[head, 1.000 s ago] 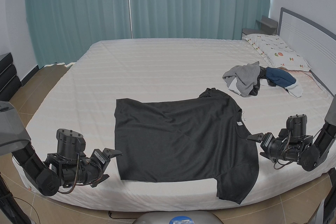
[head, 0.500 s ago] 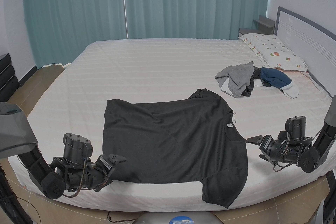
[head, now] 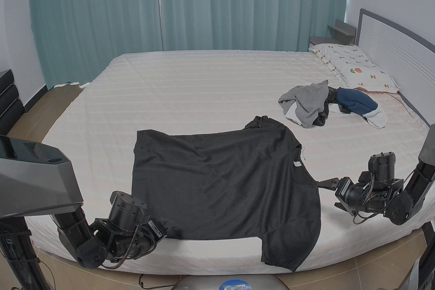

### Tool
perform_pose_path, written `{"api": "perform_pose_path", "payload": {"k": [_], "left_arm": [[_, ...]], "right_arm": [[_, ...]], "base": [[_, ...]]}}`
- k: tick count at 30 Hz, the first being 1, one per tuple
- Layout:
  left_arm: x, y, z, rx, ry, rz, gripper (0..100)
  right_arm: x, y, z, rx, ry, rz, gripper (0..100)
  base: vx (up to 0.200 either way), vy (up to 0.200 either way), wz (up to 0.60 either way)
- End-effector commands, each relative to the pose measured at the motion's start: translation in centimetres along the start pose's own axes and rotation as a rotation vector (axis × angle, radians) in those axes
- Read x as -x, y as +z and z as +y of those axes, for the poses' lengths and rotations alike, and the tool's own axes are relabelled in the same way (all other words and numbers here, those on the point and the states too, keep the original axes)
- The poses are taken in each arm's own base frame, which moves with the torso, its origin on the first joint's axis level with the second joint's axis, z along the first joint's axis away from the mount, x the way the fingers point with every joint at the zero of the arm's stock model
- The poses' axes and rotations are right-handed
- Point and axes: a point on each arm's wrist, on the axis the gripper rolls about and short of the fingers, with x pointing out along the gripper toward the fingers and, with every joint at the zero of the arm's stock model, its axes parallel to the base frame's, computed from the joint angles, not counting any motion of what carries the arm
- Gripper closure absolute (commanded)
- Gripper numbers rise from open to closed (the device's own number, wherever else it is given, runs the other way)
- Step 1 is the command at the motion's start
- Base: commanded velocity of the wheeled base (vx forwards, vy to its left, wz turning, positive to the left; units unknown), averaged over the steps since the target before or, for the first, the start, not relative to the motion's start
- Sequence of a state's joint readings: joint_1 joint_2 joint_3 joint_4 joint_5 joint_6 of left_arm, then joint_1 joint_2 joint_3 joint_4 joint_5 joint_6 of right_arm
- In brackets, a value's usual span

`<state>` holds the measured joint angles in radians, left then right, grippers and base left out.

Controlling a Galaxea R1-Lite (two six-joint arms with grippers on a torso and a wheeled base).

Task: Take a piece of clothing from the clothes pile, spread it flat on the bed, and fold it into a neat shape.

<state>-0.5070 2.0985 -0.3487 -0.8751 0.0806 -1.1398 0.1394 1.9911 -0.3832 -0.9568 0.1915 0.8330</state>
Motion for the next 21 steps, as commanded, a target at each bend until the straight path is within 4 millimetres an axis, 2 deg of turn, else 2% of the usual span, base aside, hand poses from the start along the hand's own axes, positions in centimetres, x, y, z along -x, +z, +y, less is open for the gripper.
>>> {"api": "perform_pose_path", "payload": {"k": [1, 6, 11, 17, 18, 21], "left_arm": [[-1.5, 0.0, -0.1, -0.004, 0.026, -0.014, 0], [-1.9, 1.2, 0.1, 0.004, 0.049, -0.080, 0], [-1.7, 3.6, 1.5, 0.045, 0.087, -0.136, 0], [-1.3, 5.1, 1.4, 0.067, 0.058, -0.193, 0], [-1.1, 5.2, 1.4, 0.068, 0.043, -0.204, 100], [-0.6, 5.3, 1.1, 0.069, 0.003, -0.226, 100]], "right_arm": [[-0.1, -0.2, 0.0, 0.003, -0.002, 0.007, 0], [-0.1, -0.6, 0.2, 0.013, -0.003, 0.018, 0], [-0.3, -0.9, 0.0, 0.011, -0.011, 0.031, 0], [-0.3, -0.9, 0.0, 0.011, -0.009, 0.033, 0], [-0.4, -0.9, -0.1, 0.011, -0.011, 0.034, 0], [-0.4, -1.0, -0.2, 0.008, -0.013, 0.041, 0]], "base": [[0.000, 0.000, 0.00], [0.000, 0.000, 0.00], [0.000, 0.000, 0.00], [0.000, 0.000, 0.00], [0.000, 0.000, 0.00], [0.000, 0.000, 0.00]]}}
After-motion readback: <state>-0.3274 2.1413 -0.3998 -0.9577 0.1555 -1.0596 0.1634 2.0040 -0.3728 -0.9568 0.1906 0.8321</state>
